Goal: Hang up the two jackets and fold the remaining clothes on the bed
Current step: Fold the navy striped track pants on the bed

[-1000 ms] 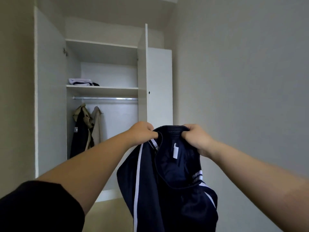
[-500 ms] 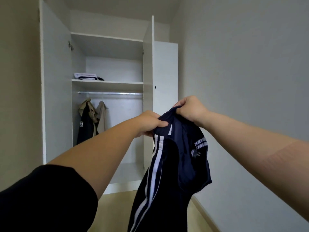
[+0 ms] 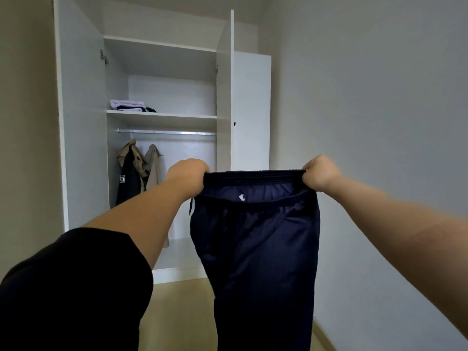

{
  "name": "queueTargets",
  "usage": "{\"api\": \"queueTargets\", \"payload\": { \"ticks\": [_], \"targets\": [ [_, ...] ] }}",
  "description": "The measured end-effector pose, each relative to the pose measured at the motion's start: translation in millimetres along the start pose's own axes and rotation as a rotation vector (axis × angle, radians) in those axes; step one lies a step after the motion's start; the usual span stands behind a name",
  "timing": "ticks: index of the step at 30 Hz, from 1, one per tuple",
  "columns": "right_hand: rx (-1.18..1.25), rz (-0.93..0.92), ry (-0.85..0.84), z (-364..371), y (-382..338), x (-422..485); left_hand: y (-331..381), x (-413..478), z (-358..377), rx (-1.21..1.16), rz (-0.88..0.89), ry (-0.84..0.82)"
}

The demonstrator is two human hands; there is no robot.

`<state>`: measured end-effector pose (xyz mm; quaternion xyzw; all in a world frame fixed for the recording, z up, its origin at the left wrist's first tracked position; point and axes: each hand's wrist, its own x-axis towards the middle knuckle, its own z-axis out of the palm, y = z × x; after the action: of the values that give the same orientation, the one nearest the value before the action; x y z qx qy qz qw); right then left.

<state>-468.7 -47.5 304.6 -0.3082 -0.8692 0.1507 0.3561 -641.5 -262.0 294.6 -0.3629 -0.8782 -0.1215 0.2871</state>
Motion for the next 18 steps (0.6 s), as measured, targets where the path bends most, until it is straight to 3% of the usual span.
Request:
{"api": "queueTargets", "payload": {
  "ticks": [5, 8, 10, 14, 18],
  "targets": [
    [0.324, 0.19, -0.004, 9, 6, 0, -4, 3, 15, -0.134, -0.123, -0.058],
    [0.456, 0.266, -0.02, 10, 10, -2, -1, 5, 27, -0.427, -0.184, -0.102],
    [0.554, 0.297, -0.093, 10, 12, -6, 1, 6, 31, -0.628, -0.228, -0.121],
    [0.725, 0.352, -0.239, 8, 22, -10, 5, 4, 36, -0.789, -0.267, -0.158],
    [0.698, 0.367, -0.192, 9, 30, -9, 11, -10, 31, -1.084, -0.172, -0.418]
  ]
}}
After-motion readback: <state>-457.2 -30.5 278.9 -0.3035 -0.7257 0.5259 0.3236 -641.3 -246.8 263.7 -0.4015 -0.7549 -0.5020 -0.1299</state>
